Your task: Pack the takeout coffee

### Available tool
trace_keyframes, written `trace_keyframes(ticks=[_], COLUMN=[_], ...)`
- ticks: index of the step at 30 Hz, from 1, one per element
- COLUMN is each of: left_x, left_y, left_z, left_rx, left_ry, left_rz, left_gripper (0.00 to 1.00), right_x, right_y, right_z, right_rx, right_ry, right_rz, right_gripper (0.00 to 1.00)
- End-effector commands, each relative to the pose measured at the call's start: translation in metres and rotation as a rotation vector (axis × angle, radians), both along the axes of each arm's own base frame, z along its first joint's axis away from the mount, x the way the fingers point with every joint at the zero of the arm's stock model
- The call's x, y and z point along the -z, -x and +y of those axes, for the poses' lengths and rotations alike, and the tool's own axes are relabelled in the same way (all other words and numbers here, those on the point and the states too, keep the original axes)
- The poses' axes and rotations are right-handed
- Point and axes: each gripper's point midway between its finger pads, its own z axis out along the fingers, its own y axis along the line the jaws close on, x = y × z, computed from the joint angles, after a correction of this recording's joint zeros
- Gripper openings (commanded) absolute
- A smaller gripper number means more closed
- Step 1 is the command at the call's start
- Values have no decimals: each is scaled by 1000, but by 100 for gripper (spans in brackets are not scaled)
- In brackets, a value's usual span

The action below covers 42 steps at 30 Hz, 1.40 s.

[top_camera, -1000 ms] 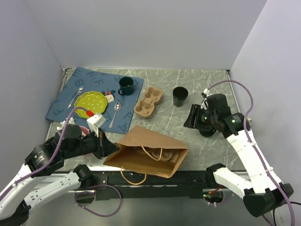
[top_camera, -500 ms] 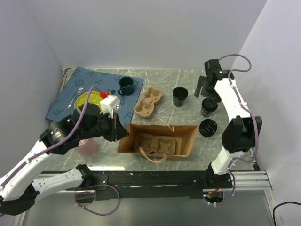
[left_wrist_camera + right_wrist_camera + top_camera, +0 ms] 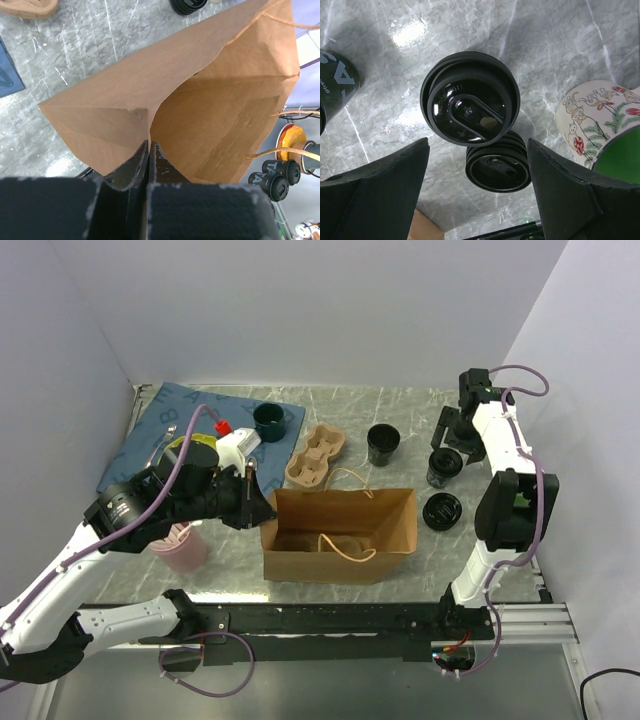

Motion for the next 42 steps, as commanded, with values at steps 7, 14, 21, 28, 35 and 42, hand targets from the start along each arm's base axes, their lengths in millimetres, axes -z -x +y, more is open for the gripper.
trace_keyframes(ticks=[7,14,21,28,35,42], left_x=[-6,-3,0,0,3,8], left_y=[-5,-6,-10,-11,-17,-21], left_z=[-1,0,-1,3,9,15], left_rx=[-22,-38,-57,-88,-146,-204], left_ry=[17,19,8,2,-19,-62], left_rz=[-15,-10,0,10,18,50], left_gripper=[4,3,2,9,27,50], right_x=[5,12,19,22,2,-51], right_y=[-22,-27,-30,-30,-24,-16], right_z=[-1,-4,-9,-12,-15,-4], right_rx=[-13,-26,-31,-38,-54,-90], right_ry=[-10,8,33,46,71,65], right_rz=[-30,-10,7,11,-12,-115], right_gripper=[86,87,80,66,53,50])
